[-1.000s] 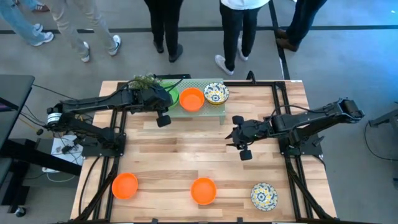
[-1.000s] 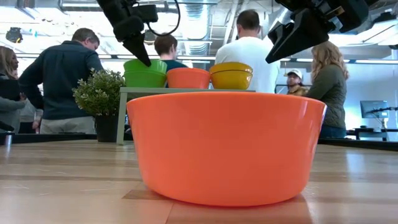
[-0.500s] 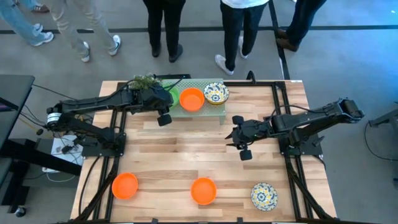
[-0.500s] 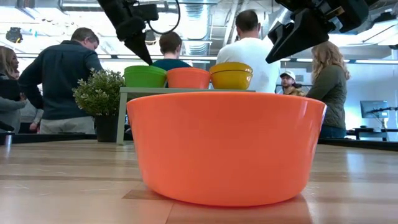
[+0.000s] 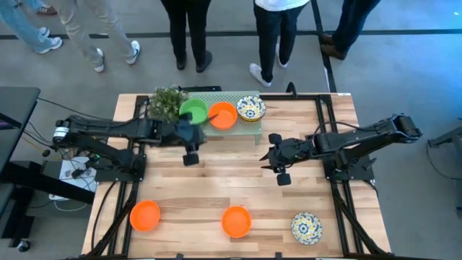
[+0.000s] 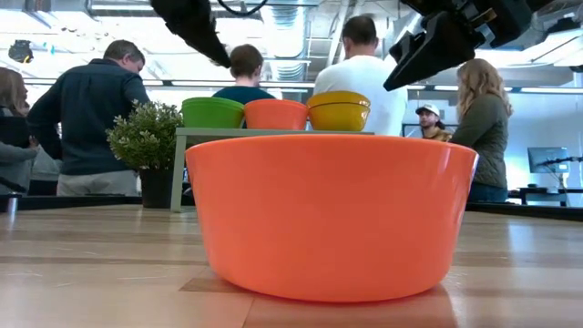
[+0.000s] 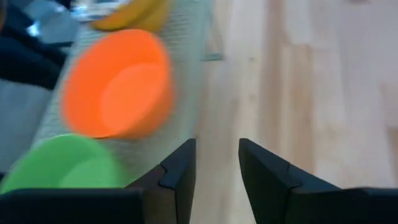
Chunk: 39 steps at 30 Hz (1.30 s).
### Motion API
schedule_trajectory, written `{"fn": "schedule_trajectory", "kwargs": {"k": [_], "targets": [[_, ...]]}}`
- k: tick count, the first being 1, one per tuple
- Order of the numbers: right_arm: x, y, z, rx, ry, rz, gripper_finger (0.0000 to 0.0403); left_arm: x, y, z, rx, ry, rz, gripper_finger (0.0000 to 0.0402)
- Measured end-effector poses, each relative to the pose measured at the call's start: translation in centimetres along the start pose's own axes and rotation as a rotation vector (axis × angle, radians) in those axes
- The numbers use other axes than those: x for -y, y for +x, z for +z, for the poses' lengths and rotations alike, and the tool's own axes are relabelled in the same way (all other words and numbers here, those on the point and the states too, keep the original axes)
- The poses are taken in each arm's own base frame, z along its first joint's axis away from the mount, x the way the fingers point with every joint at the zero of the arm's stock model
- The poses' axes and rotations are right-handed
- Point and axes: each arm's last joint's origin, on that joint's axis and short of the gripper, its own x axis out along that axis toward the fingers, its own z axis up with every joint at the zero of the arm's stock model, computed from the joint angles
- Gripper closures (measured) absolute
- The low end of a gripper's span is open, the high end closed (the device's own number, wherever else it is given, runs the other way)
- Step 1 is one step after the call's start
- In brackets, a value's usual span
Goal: Pick & Place Mini bowls
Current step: Stack the orange bowl on top of the orange bowl on the shelf
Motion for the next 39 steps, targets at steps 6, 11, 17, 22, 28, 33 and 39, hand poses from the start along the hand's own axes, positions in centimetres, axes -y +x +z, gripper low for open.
{"fn": "schedule_trajectory", "kwargs": {"k": [6,11,17,22,28,33,39], "targets": [[0.0,0.7,0.9,0.090,0.010,-0.010,0.0284,3.9,0.7,-1.2,0.044,0.035,-0.089,0.0280],[0.0,1.0,0.9,0.090,0.018,-0.009,0.0284,7.0,1.3,-2.3,0.159,0.060,-0.155,0.0284],[-0.4,2.3,1.0,0.100,0.051,0.028,0.0284,9.7,1.9,-3.9,0.279,0.061,-0.218,0.0285],[-0.7,4.1,1.2,0.084,0.082,0.064,0.0284,10.6,2.4,-5.2,0.315,0.001,-0.245,0.0286],[-2.0,6.6,2.4,0.040,0.161,0.154,0.0284,10.8,3.1,-6.5,0.281,-0.025,-0.248,0.0286],[-4.2,8.9,3.0,-0.012,0.258,0.210,0.0284,10.8,3.1,-6.6,0.282,-0.026,-0.248,0.0286],[-7.1,10.5,3.6,-0.065,0.316,0.286,0.0284,10.8,3.1,-6.4,0.301,-0.034,-0.250,0.0289]]}}
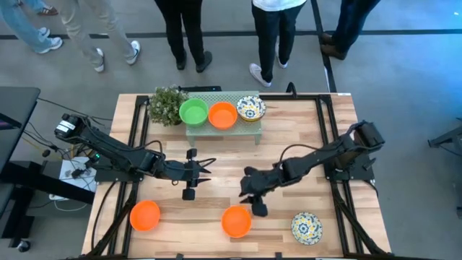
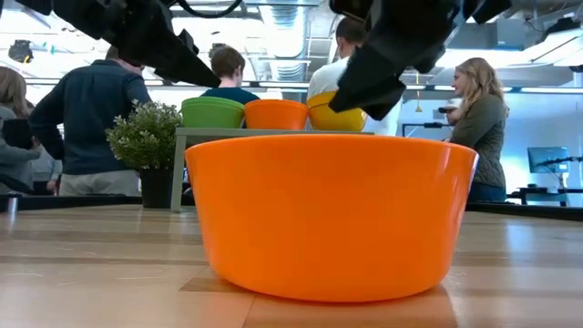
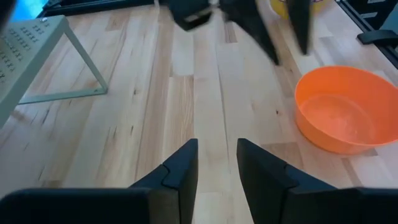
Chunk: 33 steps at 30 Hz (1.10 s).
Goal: Pick & Place Mini bowls
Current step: Stack the orange bowl on top of the orange bowl on the shelf
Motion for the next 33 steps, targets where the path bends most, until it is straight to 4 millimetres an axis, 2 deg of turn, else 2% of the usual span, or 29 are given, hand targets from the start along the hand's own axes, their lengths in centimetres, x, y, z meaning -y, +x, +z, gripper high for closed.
{"fn": "schedule_trajectory", "kwargs": {"k": [9,17,24,28,33], "targets": [[-1.8,2.8,-1.3,-0.064,0.028,0.021,0.0284,0.0,0.0,0.1,0.008,-0.003,-0.001,0.0290],[-1.0,5.2,-3.1,-0.142,0.096,-0.017,0.0284,0.0,0.0,0.1,0.014,-0.005,-0.001,0.0293],[-0.1,6.1,-3.8,-0.180,0.103,-0.042,0.0286,0.0,0.0,0.1,0.015,-0.003,-0.001,0.0293],[0.2,5.9,-3.6,-0.182,0.105,-0.047,0.0307,0.0,0.0,0.1,0.014,-0.002,-0.001,0.0293],[0.1,5.3,-3.1,-0.191,0.026,0.025,0.0363,0.0,0.0,0.2,0.015,-0.002,-0.001,0.0293]]}}
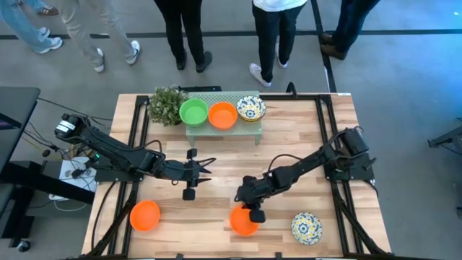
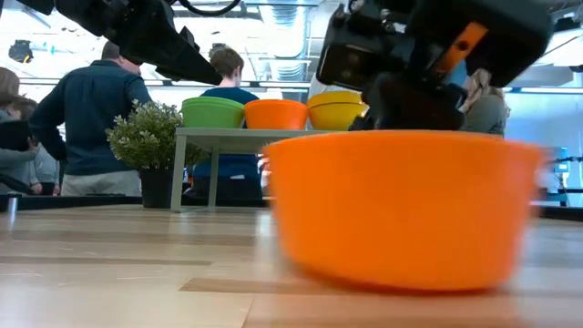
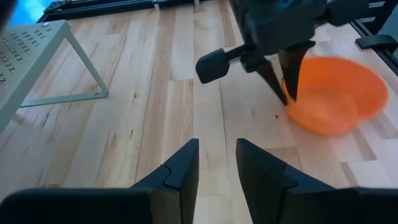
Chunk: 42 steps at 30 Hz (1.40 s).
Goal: Pick & Place Mini bowls
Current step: Stack the orange bowl on top of the orange bowl on the shelf
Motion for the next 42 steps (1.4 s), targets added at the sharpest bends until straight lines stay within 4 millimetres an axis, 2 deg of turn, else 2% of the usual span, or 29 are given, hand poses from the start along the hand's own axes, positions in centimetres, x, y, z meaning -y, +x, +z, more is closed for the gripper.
{"fn": "schedule_trajectory", "kwargs": {"k": [3,8,11,16,23,31,34,38,42], "targets": [[0.0,-0.6,0.3,-0.035,-0.056,0.020,0.0395,0.0,0.0,0.0,0.000,0.000,0.000,0.0293],[0.2,-2.1,2.3,-0.125,-0.099,-0.021,0.0392,0.0,0.0,0.0,0.000,0.000,0.000,0.0293],[0.3,-3.8,4.3,-0.178,-0.194,-0.039,0.0399,0.0,0.0,0.0,0.000,0.000,0.000,0.0293],[1.8,-7.8,8.3,-0.231,-0.261,-0.157,0.0399,0.0,0.0,0.0,0.000,0.000,0.000,0.0293],[4.4,-14.6,13.9,-0.138,-0.351,-0.309,0.0398,0.0,0.0,0.0,0.000,0.000,0.000,0.0293],[8.8,-22.1,18.2,0.060,-0.356,-0.540,0.0399,-0.1,-0.2,0.1,0.008,0.044,0.023,0.0293],[11.0,-23.8,19.0,0.138,-0.343,-0.601,0.0400,-0.5,-0.9,0.5,0.036,0.039,0.076,0.0293],[14.5,-25.7,19.1,0.190,-0.288,-0.665,0.0400,-1.0,-2.3,1.4,0.097,0.013,0.090,0.0293],[17.6,-26.5,18.8,0.224,-0.245,-0.637,0.0401,-1.4,-3.4,1.9,0.145,-0.008,0.089,0.0293]]}}
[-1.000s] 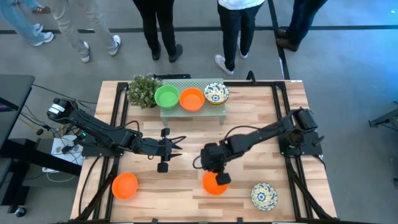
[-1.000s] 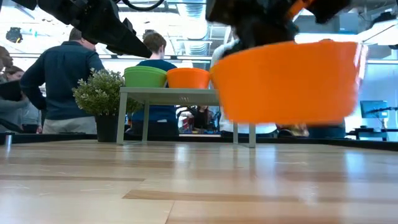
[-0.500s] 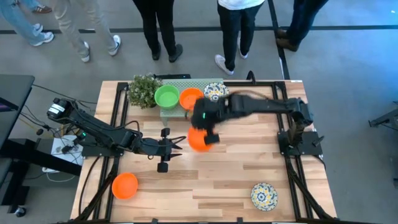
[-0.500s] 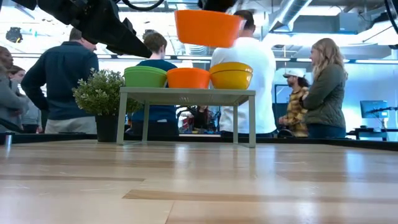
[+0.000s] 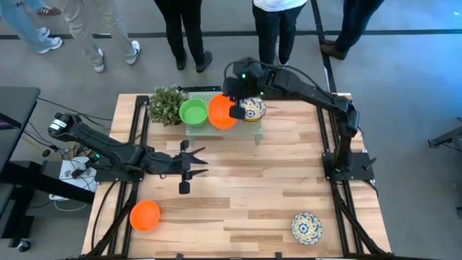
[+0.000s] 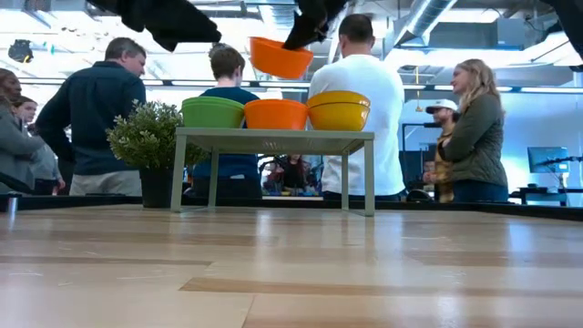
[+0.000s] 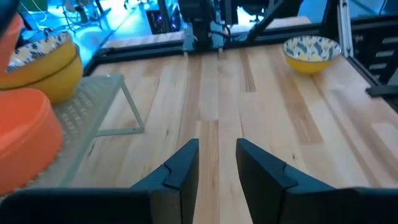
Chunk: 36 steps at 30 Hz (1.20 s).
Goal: Pick & Place Mini bowls
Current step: Stack the orange bowl on top of the orange bowl on the shelf
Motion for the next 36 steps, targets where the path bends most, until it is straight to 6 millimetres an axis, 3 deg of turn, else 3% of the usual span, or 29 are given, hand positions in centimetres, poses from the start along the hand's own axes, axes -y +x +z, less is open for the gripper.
{"fn": "schedule_trajectory", "kwargs": {"k": [5,19,36], "targets": [[1.2,0.8,-0.5,0.026,0.047,0.027,0.0401,-0.1,-0.1,-0.5,-0.004,0.000,0.001,0.0293],[0.7,5.3,-1.8,-0.048,0.040,0.081,0.0399,-0.2,-0.2,-0.8,-0.008,0.037,0.002,0.0293],[0.6,6.0,-2.6,-0.114,0.076,0.097,0.0393,-0.1,-0.2,-0.8,-0.011,0.029,0.000,0.0293]]}}
